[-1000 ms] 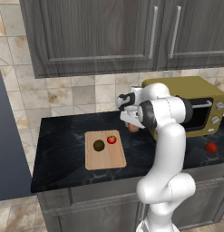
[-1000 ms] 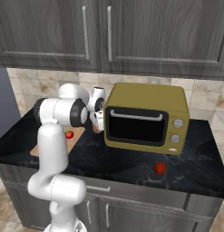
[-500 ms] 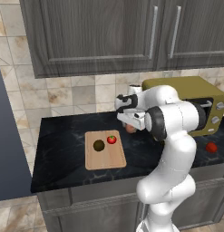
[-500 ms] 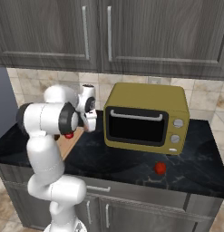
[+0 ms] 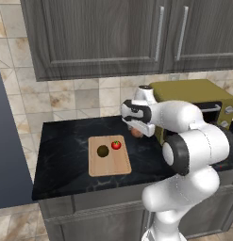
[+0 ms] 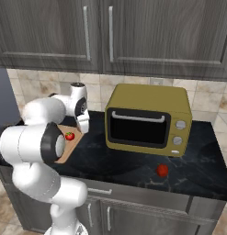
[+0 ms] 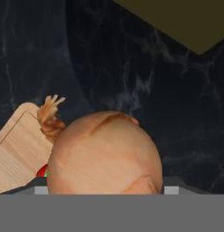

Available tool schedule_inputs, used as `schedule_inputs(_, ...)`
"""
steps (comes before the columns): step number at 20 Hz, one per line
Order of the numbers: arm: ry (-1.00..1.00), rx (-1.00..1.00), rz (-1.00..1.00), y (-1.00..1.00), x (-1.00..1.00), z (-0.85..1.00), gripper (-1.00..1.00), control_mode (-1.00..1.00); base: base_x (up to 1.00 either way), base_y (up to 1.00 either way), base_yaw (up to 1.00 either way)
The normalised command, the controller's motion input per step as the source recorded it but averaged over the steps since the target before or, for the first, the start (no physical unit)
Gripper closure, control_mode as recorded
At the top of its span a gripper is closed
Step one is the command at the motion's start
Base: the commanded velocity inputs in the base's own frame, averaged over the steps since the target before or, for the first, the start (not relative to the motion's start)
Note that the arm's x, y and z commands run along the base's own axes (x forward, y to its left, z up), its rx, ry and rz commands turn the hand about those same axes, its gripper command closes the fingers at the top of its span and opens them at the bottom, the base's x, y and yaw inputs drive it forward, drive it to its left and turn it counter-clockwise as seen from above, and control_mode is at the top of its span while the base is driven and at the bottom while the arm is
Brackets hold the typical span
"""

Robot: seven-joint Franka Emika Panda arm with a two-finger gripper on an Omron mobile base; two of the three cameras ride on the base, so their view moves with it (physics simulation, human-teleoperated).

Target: Place the avocado, onion, tomato, and bell pepper on the cutting board.

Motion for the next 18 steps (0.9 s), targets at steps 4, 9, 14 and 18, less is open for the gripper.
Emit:
schedule_inputs(4,0.00,0.05,0.08,0.34,-0.48,0.37,1.00,-1.00,0.00,0.00,0.00)
schedule_inputs(9,0.00,0.01,0.25,0.50,-0.51,0.17,1.00,-1.00,0.00,0.00,0.00)
schedule_inputs(14,0.00,0.00,0.28,0.75,-0.43,0.08,1.00,-1.00,0.00,0.00,0.00)
schedule_inputs(18,0.00,0.00,0.27,0.63,-0.38,0.01,1.00,-1.00,0.00,0.00,0.00)
